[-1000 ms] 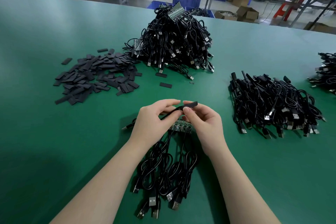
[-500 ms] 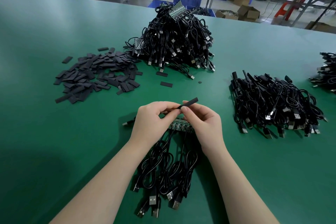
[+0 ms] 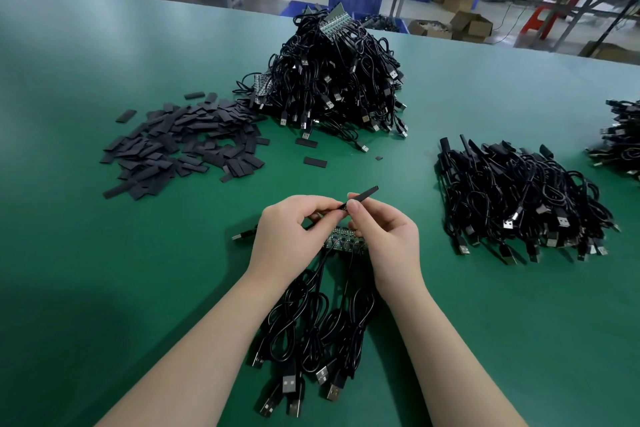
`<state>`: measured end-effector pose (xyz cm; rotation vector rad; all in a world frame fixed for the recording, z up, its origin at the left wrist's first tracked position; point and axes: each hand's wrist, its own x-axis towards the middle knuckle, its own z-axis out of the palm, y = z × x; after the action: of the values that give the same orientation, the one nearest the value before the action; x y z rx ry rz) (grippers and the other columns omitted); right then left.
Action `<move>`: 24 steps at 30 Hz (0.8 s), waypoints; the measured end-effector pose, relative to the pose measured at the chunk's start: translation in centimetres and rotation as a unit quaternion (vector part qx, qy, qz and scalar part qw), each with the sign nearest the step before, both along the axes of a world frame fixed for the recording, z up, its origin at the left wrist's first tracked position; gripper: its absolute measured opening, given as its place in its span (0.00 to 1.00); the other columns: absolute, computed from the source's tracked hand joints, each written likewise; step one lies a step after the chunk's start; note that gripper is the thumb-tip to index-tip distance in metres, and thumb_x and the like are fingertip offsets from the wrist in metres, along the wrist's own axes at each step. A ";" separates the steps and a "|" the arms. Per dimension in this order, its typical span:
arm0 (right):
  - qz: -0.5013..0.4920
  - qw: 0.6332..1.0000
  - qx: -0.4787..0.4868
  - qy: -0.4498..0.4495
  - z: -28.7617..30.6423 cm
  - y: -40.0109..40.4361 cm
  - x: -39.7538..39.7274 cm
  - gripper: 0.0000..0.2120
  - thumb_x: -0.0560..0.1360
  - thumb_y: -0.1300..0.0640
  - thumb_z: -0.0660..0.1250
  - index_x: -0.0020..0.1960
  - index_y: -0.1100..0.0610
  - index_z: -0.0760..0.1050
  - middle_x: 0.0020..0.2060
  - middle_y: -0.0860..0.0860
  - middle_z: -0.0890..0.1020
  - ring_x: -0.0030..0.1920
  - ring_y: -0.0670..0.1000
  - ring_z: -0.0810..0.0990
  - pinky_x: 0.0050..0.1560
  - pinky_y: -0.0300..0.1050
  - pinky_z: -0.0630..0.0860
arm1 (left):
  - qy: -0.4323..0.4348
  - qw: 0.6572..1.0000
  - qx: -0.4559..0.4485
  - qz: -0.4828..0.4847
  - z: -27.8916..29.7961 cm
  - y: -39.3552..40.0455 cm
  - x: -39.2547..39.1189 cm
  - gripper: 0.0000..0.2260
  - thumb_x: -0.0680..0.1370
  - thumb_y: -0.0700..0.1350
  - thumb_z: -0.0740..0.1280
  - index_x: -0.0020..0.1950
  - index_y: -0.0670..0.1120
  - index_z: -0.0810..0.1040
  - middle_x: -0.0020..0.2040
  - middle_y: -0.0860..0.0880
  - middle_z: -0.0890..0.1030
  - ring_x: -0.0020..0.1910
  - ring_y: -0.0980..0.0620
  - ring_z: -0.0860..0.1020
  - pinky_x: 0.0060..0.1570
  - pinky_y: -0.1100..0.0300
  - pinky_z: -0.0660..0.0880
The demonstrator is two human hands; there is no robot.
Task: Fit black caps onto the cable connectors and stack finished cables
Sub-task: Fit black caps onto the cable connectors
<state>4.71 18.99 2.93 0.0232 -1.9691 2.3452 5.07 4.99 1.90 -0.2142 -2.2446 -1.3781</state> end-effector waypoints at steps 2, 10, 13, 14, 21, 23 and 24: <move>0.000 1.000 -0.002 -0.001 0.0 -0.1 0.1 0.12 0.75 0.62 0.72 0.41 0.45 0.86 0.43 0.46 0.87 0.42 0.41 0.84 0.43 0.31 0.77 | 0.016 1.000 -0.003 0.007 0.0 0.1 0.1 0.05 0.74 0.43 0.74 0.48 0.51 0.86 0.43 0.60 0.84 0.44 0.62 0.81 0.45 0.70 0.75; 0.023 1.000 -0.005 0.009 0.0 -0.3 0.1 0.11 0.75 0.64 0.72 0.43 0.48 0.86 0.43 0.47 0.87 0.44 0.41 0.84 0.44 0.31 0.77 | 0.071 0.997 -0.034 0.023 0.0 0.4 0.3 0.05 0.75 0.43 0.71 0.48 0.49 0.86 0.44 0.57 0.85 0.45 0.59 0.82 0.46 0.49 0.79; 0.037 0.999 0.004 0.009 0.1 -0.2 0.1 0.12 0.75 0.63 0.71 0.41 0.48 0.86 0.40 0.45 0.87 0.41 0.39 0.83 0.42 0.30 0.76 | 0.077 0.995 -0.051 0.022 0.0 0.2 0.2 0.06 0.75 0.43 0.71 0.48 0.47 0.87 0.44 0.55 0.85 0.46 0.59 0.82 0.47 0.50 0.78; 0.041 0.999 0.007 0.008 0.1 -0.2 0.1 0.12 0.76 0.63 0.71 0.41 0.48 0.86 0.39 0.44 0.86 0.40 0.39 0.83 0.41 0.30 0.75 | 0.079 0.995 -0.057 0.024 -0.1 0.1 0.1 0.06 0.75 0.43 0.71 0.49 0.47 0.87 0.44 0.55 0.85 0.46 0.59 0.82 0.47 0.50 0.78; 0.046 0.999 0.003 0.009 0.0 -0.1 0.0 0.09 0.75 0.63 0.72 0.50 0.50 0.84 0.40 0.44 0.86 0.43 0.41 0.83 0.46 0.32 0.77 | 0.079 0.994 -0.075 0.029 0.1 -0.1 0.0 0.07 0.75 0.42 0.70 0.50 0.47 0.86 0.46 0.57 0.84 0.47 0.60 0.80 0.50 0.49 0.79; 0.014 1.000 -0.015 0.008 0.0 0.1 0.0 0.11 0.75 0.62 0.72 0.54 0.48 0.82 0.39 0.44 0.85 0.41 0.41 0.82 0.46 0.32 0.77 | 0.067 0.994 -0.078 0.023 0.1 -0.1 -0.1 0.06 0.75 0.43 0.71 0.51 0.48 0.86 0.47 0.57 0.84 0.47 0.60 0.81 0.50 0.49 0.78; -0.004 1.000 -0.019 0.007 0.1 0.2 -0.1 0.11 0.75 0.60 0.73 0.53 0.46 0.82 0.39 0.44 0.85 0.41 0.41 0.82 0.46 0.33 0.77 | 0.064 0.994 -0.084 0.019 0.0 -0.2 -0.1 0.06 0.75 0.43 0.72 0.51 0.48 0.86 0.47 0.56 0.85 0.47 0.59 0.81 0.50 0.49 0.78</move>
<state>4.64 19.16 3.03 0.0298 -1.9140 2.3700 4.94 4.83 1.94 -0.3075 -2.2459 -1.1239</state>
